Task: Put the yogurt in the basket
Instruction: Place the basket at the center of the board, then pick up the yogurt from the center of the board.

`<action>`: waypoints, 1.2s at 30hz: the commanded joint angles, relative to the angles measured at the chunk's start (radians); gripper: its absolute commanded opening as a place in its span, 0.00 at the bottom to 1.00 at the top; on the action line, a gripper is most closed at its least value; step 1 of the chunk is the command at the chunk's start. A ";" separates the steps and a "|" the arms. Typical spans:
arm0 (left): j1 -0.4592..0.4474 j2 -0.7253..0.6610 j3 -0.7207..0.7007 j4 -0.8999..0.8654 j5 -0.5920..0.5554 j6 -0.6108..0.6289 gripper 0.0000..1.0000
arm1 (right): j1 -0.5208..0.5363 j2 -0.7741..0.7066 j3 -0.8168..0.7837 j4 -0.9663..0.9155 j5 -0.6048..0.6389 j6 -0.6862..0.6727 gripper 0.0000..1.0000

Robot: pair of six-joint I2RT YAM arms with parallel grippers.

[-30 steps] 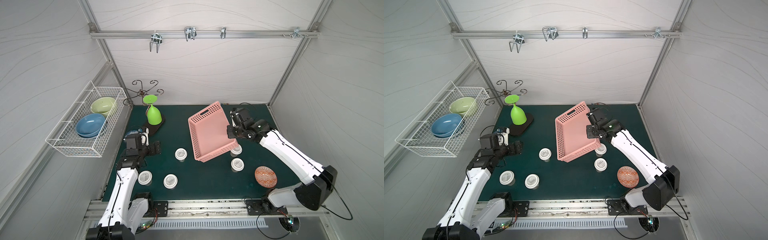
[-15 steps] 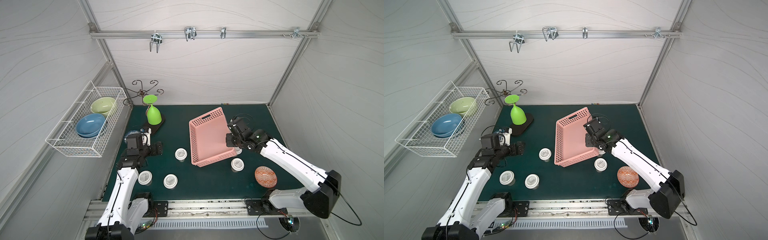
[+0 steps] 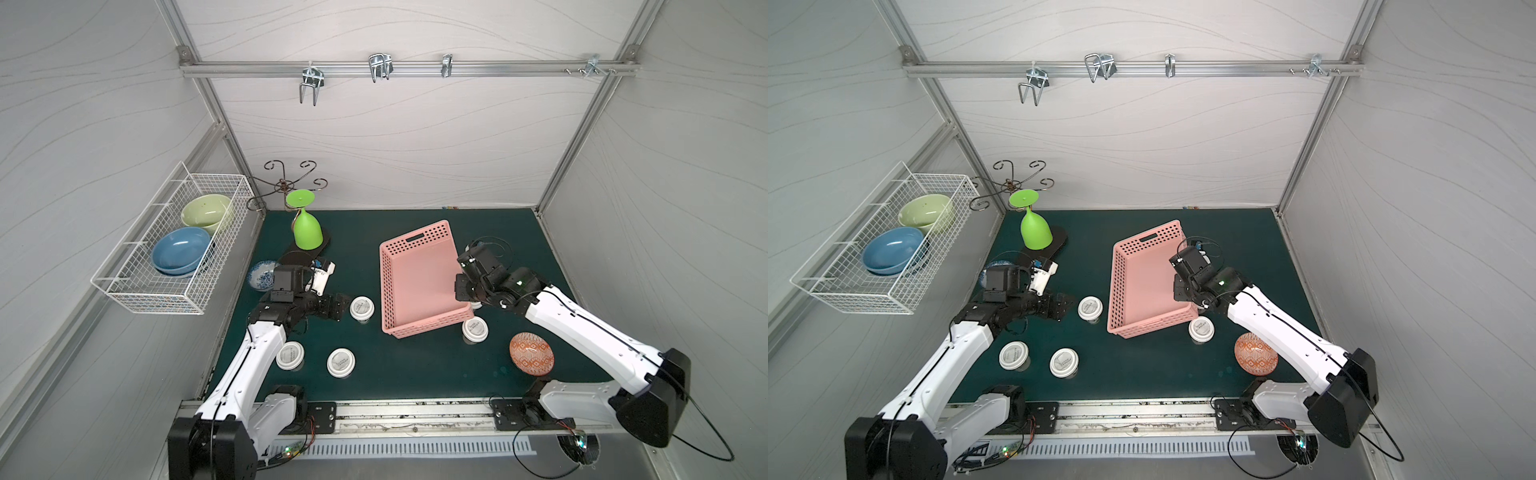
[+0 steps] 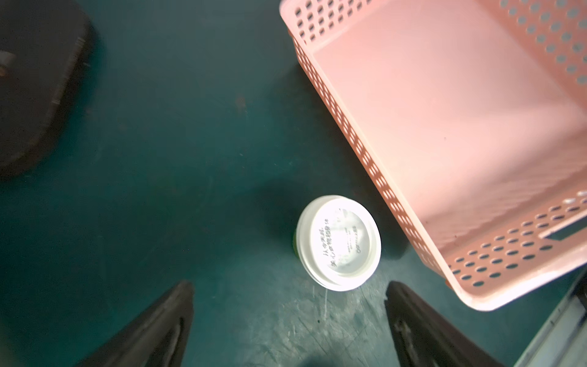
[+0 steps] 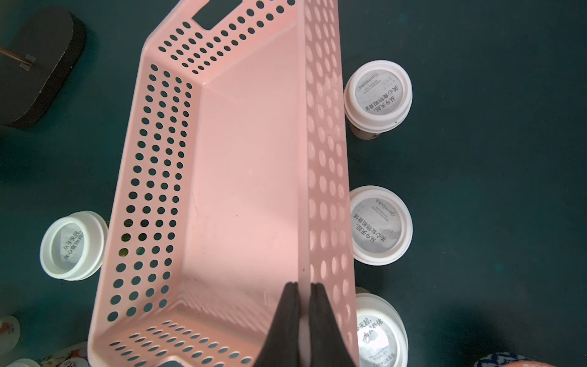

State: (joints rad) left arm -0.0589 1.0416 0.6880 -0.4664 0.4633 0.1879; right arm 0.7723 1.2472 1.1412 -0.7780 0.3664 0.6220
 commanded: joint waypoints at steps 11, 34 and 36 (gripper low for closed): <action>-0.133 0.186 0.081 -0.003 -0.004 -0.051 0.99 | 0.007 -0.040 -0.004 0.035 0.028 0.005 0.00; -0.205 0.402 0.192 -0.010 -0.046 -0.138 0.99 | 0.006 -0.020 0.007 0.044 0.027 -0.018 0.00; -0.205 0.413 0.195 -0.011 -0.051 -0.142 0.97 | 0.007 -0.022 0.007 0.043 0.029 -0.018 0.00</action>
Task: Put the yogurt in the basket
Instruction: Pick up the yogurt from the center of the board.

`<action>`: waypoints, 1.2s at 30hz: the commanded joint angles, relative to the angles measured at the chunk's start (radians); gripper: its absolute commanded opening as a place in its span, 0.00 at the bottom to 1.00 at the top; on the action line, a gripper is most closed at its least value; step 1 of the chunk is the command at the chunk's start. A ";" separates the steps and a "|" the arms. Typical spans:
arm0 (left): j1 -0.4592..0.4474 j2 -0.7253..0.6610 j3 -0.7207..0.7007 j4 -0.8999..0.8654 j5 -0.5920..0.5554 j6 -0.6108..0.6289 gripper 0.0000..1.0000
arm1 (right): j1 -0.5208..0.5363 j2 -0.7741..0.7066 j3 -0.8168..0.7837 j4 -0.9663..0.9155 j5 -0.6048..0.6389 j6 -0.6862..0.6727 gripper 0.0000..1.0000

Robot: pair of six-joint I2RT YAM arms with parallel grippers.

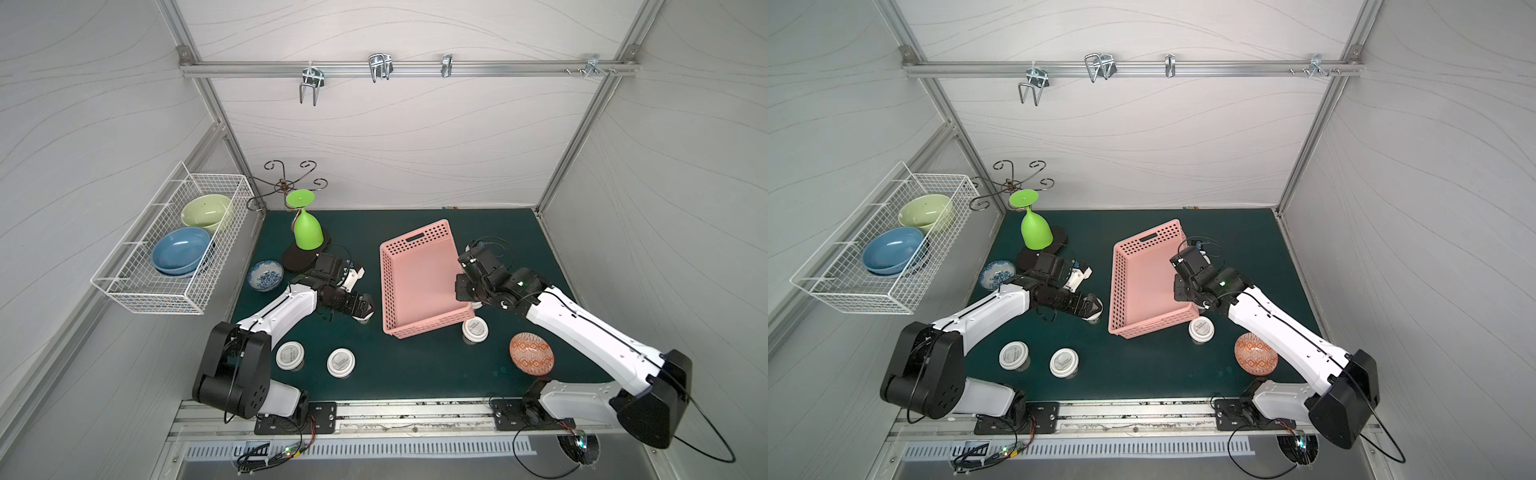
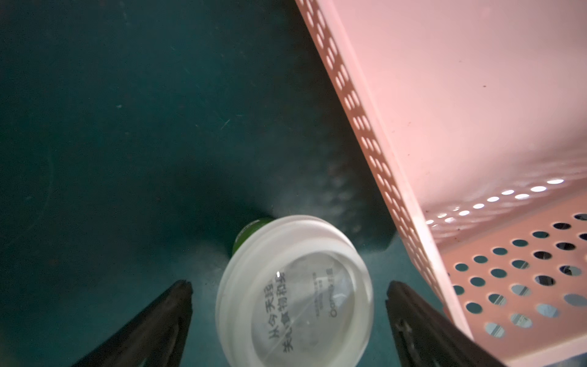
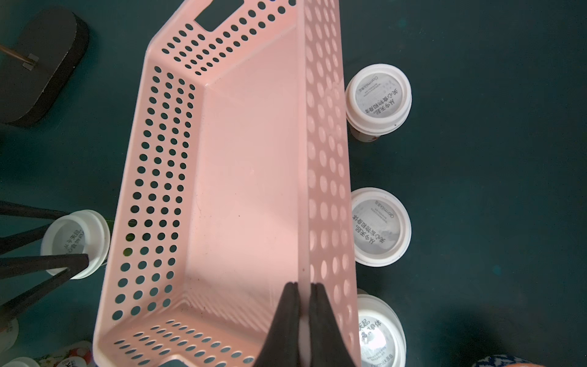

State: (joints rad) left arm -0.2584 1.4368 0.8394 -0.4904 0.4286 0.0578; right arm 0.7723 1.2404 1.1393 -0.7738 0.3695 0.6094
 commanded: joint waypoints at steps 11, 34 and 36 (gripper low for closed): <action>-0.015 0.060 0.050 0.008 -0.007 -0.016 0.90 | 0.006 -0.018 0.001 0.043 0.025 -0.009 0.00; 0.096 -0.129 0.025 -0.033 -0.054 -0.010 0.72 | 0.036 0.004 -0.004 0.079 -0.042 0.047 0.00; 0.119 -0.169 0.044 -0.055 -0.054 -0.010 0.72 | 0.044 0.018 -0.003 0.090 -0.061 0.070 0.00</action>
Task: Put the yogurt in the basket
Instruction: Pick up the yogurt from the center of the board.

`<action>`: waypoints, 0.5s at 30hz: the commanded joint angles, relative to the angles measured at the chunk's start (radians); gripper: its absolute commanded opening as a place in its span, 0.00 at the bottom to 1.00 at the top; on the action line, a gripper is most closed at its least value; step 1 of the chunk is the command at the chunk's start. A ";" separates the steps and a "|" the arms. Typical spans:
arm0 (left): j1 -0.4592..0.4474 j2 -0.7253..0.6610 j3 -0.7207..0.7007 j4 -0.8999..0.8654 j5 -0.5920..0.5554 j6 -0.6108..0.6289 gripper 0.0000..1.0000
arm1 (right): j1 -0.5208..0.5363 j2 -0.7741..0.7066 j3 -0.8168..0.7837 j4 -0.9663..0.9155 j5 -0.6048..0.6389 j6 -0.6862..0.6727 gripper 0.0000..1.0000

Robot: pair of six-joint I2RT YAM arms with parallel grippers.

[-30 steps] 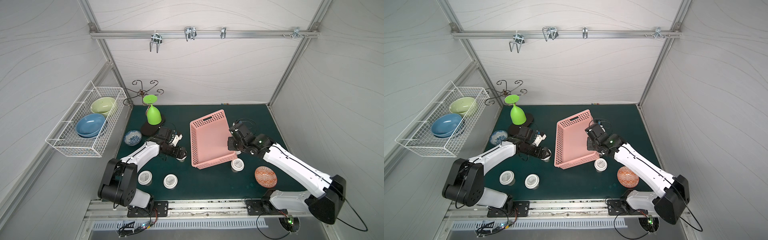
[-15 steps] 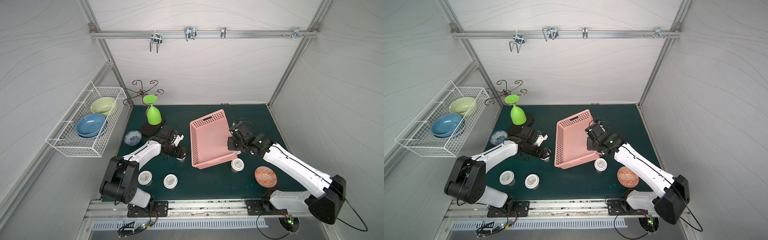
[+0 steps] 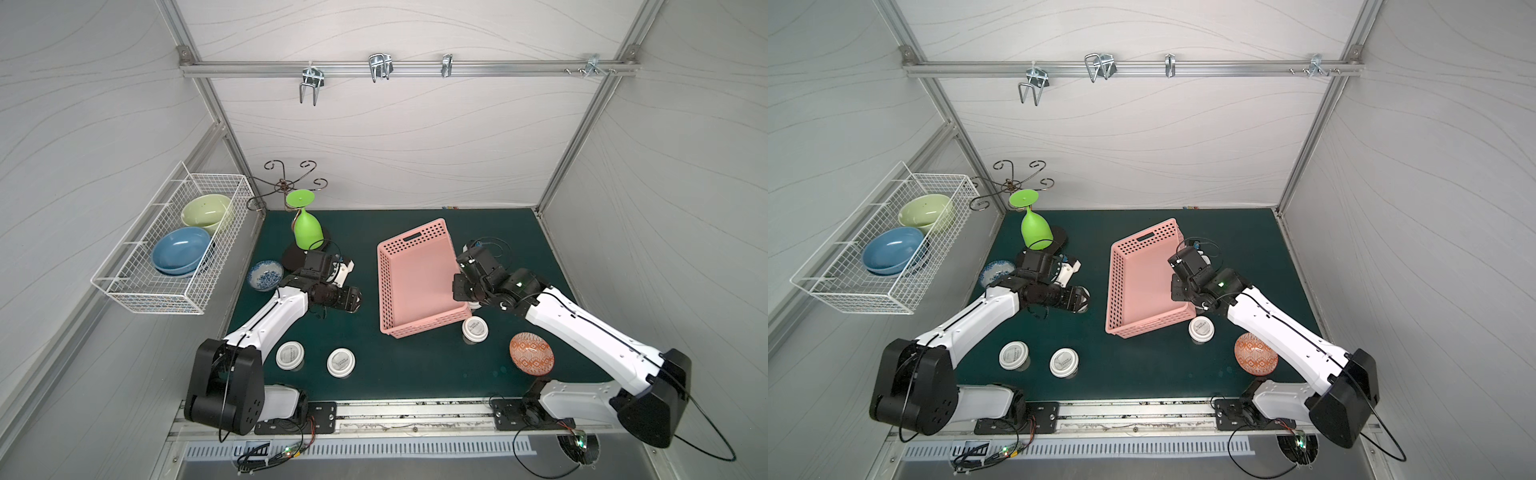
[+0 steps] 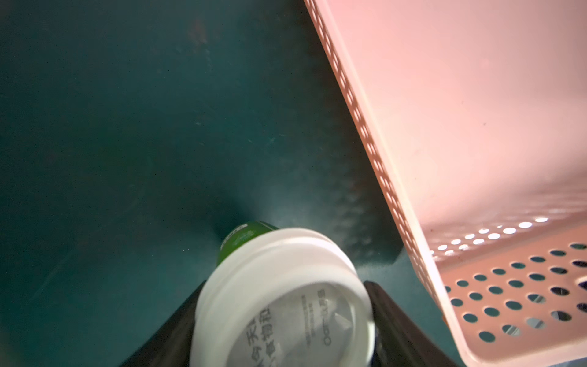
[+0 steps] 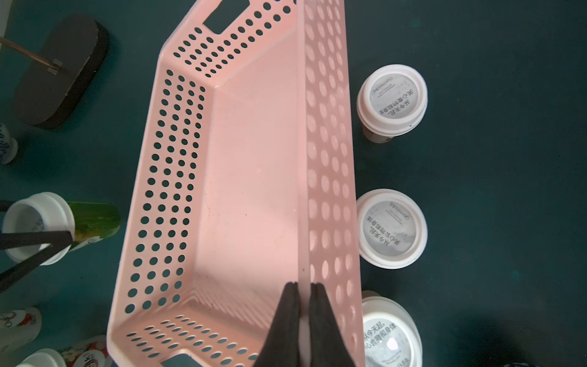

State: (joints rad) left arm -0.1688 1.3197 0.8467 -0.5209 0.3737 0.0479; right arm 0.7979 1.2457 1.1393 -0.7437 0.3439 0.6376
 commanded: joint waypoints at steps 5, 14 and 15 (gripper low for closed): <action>0.043 -0.097 0.095 -0.086 0.025 -0.003 0.72 | 0.048 0.057 0.007 0.071 -0.052 0.099 0.00; 0.026 -0.032 0.247 -0.126 0.088 -0.054 0.70 | 0.061 0.089 -0.039 0.061 -0.073 0.169 0.25; 0.016 -0.016 0.273 -0.131 0.085 -0.055 0.70 | 0.062 0.093 -0.035 0.044 -0.076 0.168 0.31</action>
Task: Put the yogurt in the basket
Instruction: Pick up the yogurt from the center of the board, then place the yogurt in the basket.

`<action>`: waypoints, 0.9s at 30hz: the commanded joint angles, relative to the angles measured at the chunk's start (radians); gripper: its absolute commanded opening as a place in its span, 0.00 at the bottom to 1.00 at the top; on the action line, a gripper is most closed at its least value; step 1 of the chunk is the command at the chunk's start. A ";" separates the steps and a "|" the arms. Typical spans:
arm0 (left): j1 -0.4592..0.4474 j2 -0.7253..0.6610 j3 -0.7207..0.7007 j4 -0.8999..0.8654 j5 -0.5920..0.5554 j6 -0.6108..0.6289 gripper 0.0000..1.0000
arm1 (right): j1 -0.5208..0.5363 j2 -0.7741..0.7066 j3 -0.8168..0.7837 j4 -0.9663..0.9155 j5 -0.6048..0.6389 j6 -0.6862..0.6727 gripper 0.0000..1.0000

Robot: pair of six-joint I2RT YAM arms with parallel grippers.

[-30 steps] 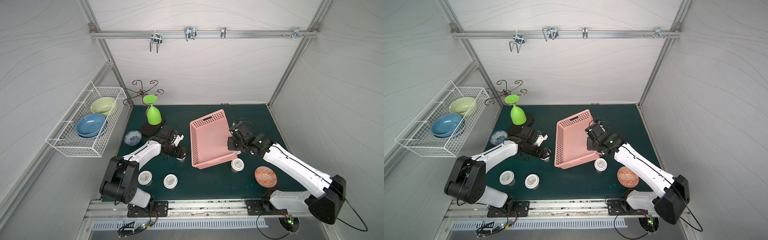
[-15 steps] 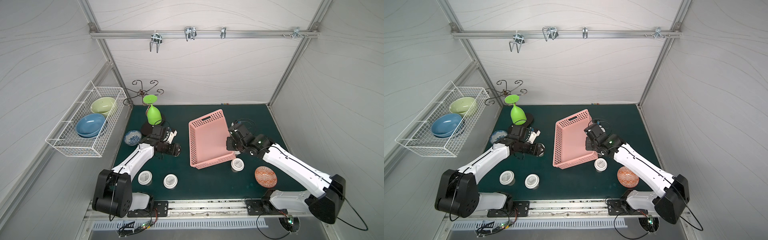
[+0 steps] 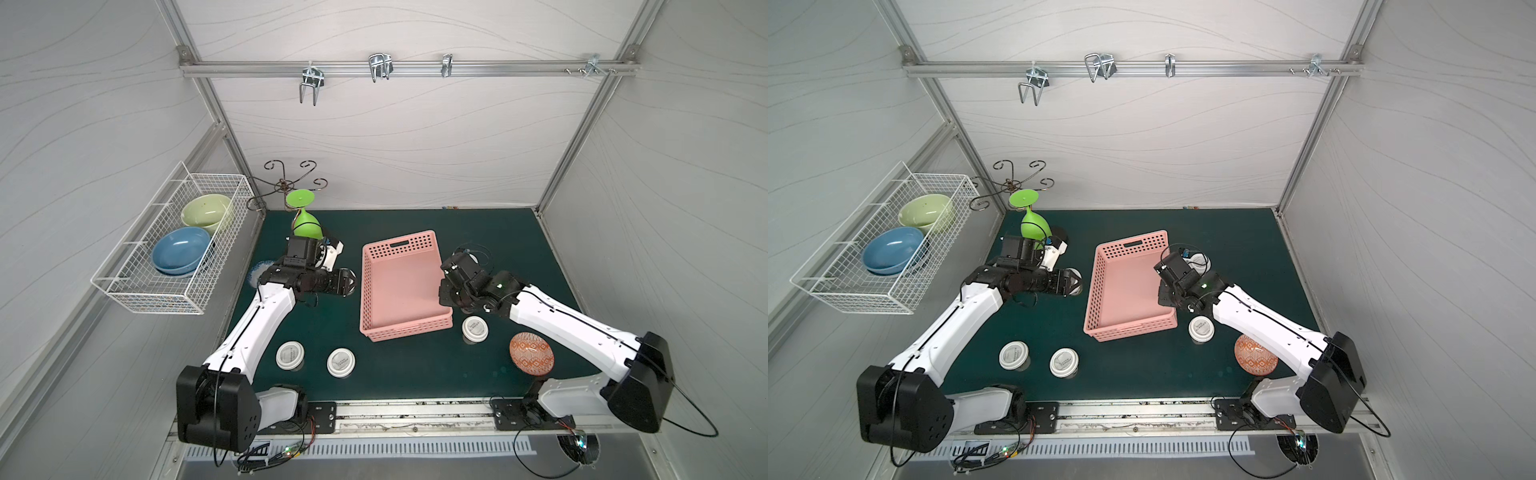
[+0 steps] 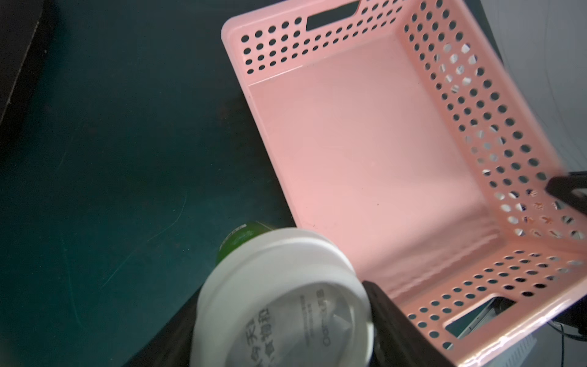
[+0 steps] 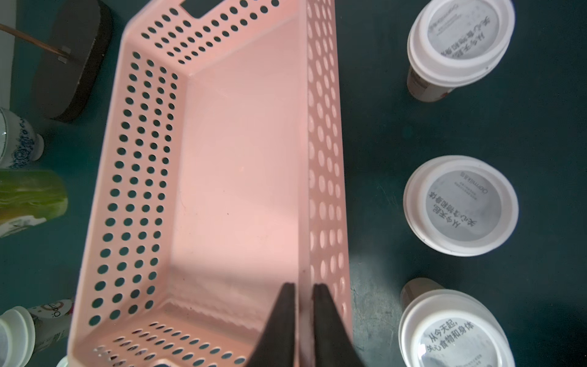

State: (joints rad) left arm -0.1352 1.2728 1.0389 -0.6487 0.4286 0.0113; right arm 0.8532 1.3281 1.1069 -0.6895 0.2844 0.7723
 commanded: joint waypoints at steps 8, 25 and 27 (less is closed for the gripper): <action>-0.105 0.204 0.290 -0.005 0.010 -0.036 0.70 | -0.057 -0.112 -0.016 -0.091 0.049 -0.003 0.55; -0.229 0.609 0.615 -0.021 -0.044 -0.095 0.66 | -0.296 -0.343 -0.039 -0.228 -0.075 -0.222 0.99; -0.234 0.644 0.629 -0.018 -0.054 -0.102 0.66 | -0.322 -0.356 -0.035 -0.240 -0.091 -0.240 0.99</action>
State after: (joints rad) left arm -0.3599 1.8832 1.6135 -0.6697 0.3958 -0.0765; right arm 0.5583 0.9997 1.0679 -0.8707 0.2234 0.5869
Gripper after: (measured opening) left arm 0.678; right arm 0.987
